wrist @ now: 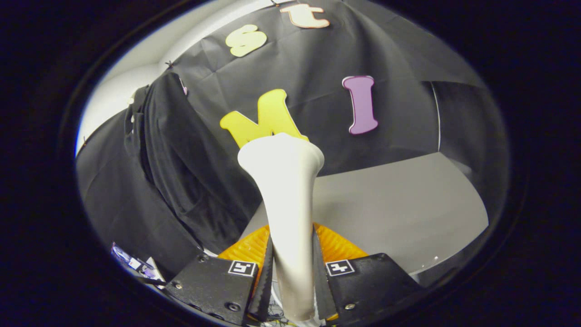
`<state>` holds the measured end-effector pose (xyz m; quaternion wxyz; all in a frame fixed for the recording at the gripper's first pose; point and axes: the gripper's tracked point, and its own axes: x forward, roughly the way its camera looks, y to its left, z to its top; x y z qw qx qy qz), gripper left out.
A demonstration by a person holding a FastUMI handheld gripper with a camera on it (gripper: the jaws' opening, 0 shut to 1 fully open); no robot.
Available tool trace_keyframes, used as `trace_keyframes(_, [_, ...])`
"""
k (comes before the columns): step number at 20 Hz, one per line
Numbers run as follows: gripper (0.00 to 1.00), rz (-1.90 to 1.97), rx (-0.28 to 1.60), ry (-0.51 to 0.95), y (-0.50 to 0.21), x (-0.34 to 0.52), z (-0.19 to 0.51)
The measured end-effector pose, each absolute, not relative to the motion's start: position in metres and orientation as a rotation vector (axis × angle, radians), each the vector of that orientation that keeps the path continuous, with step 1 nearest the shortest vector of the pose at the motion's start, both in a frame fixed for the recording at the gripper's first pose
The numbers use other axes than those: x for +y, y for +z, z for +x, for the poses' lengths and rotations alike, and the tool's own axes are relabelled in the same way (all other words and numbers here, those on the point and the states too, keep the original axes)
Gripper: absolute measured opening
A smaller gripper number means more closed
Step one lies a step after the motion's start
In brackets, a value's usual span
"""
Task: Iron the clothes twice with a garment steamer, once on the left side and once on the right side.
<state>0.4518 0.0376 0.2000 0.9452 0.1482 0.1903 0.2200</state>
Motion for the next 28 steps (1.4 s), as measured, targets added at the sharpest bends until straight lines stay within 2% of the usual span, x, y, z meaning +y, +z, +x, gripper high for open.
trace_keyframes(6, [0.43,0.253,0.253,0.371,0.259,0.087,0.393])
trace_keyframes(13, [0.43,0.172,0.147,0.253,0.312,0.15,0.363])
trace_keyframes(21, [0.43,0.065,0.024,0.165,0.36,0.236,0.354])
trace_keyframes(28, [0.43,0.037,0.002,0.134,0.383,0.289,0.372])
